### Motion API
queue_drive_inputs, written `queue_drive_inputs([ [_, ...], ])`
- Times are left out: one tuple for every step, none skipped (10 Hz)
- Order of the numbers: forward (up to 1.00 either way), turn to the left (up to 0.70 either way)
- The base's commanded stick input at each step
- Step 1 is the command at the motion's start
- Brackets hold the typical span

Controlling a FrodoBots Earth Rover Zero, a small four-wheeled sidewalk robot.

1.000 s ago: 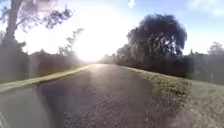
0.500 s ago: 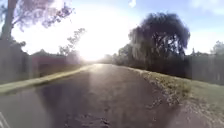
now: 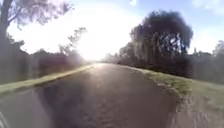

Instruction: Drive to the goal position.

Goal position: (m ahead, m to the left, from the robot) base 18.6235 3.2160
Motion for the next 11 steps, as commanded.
queue_drive_inputs([
  [1.0,0.0],
  [1.0,0.0],
  [1.0,0.0],
  [1.0,0.0],
  [1.0,0.0],
  [1.0,0.0],
  [1.0,-0.11],
  [1.0,-0.24],
  [1.0,-0.38],
  [1.0,-0.4],
  [1.0,-0.4],
])
